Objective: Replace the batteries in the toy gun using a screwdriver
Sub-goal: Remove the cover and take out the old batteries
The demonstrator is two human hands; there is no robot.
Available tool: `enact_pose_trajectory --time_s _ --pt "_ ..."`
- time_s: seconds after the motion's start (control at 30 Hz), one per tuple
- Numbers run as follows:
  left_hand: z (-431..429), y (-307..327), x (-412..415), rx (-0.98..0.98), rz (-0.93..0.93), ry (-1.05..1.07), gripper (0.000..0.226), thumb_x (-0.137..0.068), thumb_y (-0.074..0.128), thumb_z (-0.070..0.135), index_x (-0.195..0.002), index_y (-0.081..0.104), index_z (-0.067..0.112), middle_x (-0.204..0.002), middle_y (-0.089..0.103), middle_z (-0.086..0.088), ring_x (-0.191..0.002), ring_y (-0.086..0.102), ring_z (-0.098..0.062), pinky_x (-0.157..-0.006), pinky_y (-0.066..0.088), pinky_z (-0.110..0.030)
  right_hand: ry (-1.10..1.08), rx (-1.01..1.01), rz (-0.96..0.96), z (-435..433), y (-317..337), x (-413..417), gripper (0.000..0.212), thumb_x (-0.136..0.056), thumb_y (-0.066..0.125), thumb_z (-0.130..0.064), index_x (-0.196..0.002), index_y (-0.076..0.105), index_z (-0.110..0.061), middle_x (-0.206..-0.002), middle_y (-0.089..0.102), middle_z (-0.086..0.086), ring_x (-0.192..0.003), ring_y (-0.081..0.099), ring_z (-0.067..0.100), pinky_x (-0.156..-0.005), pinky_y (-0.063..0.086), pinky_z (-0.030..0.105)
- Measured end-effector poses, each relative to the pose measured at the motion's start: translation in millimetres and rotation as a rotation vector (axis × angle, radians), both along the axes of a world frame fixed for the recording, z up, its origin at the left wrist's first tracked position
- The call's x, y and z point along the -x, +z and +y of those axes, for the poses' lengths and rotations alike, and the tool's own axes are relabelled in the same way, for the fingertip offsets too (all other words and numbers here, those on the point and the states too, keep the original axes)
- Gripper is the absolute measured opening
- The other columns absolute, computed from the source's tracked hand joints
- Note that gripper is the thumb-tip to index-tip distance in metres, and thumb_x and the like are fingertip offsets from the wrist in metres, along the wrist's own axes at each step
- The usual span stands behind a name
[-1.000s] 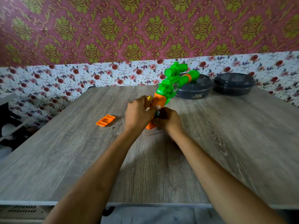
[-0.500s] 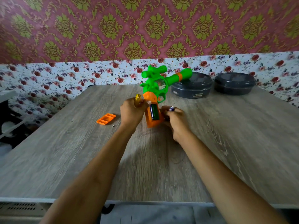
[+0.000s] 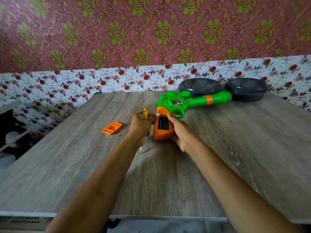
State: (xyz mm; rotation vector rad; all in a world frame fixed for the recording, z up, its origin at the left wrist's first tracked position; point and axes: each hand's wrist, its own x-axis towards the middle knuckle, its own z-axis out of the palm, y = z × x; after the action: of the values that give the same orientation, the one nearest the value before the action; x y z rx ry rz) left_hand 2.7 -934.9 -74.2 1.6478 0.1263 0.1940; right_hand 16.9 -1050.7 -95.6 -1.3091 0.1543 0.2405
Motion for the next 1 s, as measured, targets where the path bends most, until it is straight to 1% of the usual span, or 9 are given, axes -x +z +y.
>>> enact_pose_trajectory --time_s 0.1,0.2,0.37,0.47,0.57,0.63,0.8,0.87,1.0 --pt "2 0 0 -0.126 0.024 -0.032 0.021 -0.092 0.059 0.025 -0.076 0.053 0.012 -0.061 0.045 -0.007 -0.027 0.026 -0.003 -0.033 0.02 -0.012 0.008 -0.007 0.011 0 -1 -1 0.037 -0.091 0.054 -0.033 -0.123 0.055 -0.016 -0.116 0.063 0.01 -0.099 0.059 0.022 -0.082 0.049 0.036" --pt "6 8 0 -0.282 0.008 0.0 0.025 -0.096 0.049 0.032 -0.077 0.05 0.015 -0.069 0.053 -0.002 -0.037 0.033 -0.006 -0.036 0.025 -0.017 0.031 -0.058 -0.01 -3 1 -2 0.033 -0.092 0.052 -0.021 -0.123 0.055 -0.011 -0.09 0.065 0.005 -0.079 0.06 0.017 -0.081 0.05 0.039" --pt "27 30 3 -0.001 -0.151 0.092 0.024 -0.1 0.031 0.02 -0.093 0.053 0.012 -0.084 0.047 -0.004 -0.059 0.043 -0.013 -0.053 0.036 -0.025 0.061 -0.08 -0.023 -6 2 -1 0.034 -0.09 0.054 -0.015 -0.123 0.055 -0.007 -0.083 0.064 0.002 -0.067 0.061 0.01 -0.066 0.052 0.028" --pt "30 40 8 -0.011 -0.35 0.043 0.019 -0.1 0.038 0.017 -0.092 0.055 0.021 -0.077 0.045 0.003 -0.068 0.043 -0.01 -0.064 0.039 -0.025 0.063 -0.078 -0.018 -7 3 -1 0.029 -0.089 0.056 -0.012 -0.116 0.059 -0.003 -0.079 0.069 0.003 -0.056 0.064 0.009 -0.057 0.051 0.029" --pt "32 46 14 -0.106 -0.493 -0.039 0.005 -0.089 0.058 0.017 -0.092 0.06 0.021 -0.077 0.057 0.007 -0.076 0.053 -0.009 -0.074 0.044 -0.027 0.118 0.032 0.036 -8 3 4 0.011 -0.087 0.06 -0.02 -0.092 0.061 -0.011 -0.063 0.068 0.001 -0.042 0.063 0.011 -0.044 0.051 0.031" --pt "31 46 20 -0.141 -0.504 -0.06 0.013 -0.087 0.062 0.009 -0.099 0.059 0.013 -0.082 0.063 0.002 -0.078 0.06 -0.012 -0.073 0.05 -0.027 0.107 0.009 0.022 -7 4 6 0.02 -0.085 0.062 -0.017 -0.1 0.06 -0.004 -0.061 0.068 0.004 -0.043 0.064 0.012 -0.041 0.054 0.034" --pt "28 34 40 -0.431 -0.638 0.04 0.034 -0.086 0.063 0.013 -0.114 0.051 0.028 -0.077 0.065 0.005 -0.071 0.067 -0.024 -0.072 0.055 -0.045 0.088 0.059 -0.011 -5 8 10 0.04 -0.087 0.06 -0.013 -0.121 0.052 0.007 -0.116 0.06 0.026 -0.078 0.061 0.026 -0.071 0.05 0.043" --pt "30 31 45 -0.415 -0.642 0.077 0.034 -0.086 0.064 0.011 -0.112 0.052 0.03 -0.077 0.065 0.005 -0.072 0.067 -0.025 -0.071 0.056 -0.048 0.09 0.055 -0.012 -6 8 12 0.04 -0.088 0.059 -0.014 -0.121 0.053 0.006 -0.119 0.058 0.026 -0.068 0.059 0.022 -0.07 0.05 0.043" --pt "28 29 51 -0.338 -0.605 0.072 0.033 -0.085 0.064 0.005 -0.109 0.054 0.026 -0.076 0.065 0.005 -0.072 0.068 -0.013 -0.074 0.058 -0.043 0.092 0.07 -0.048 -6 8 15 0.041 -0.087 0.059 -0.017 -0.12 0.054 0.007 -0.109 0.063 0.025 -0.057 0.064 0.014 -0.051 0.055 0.033"
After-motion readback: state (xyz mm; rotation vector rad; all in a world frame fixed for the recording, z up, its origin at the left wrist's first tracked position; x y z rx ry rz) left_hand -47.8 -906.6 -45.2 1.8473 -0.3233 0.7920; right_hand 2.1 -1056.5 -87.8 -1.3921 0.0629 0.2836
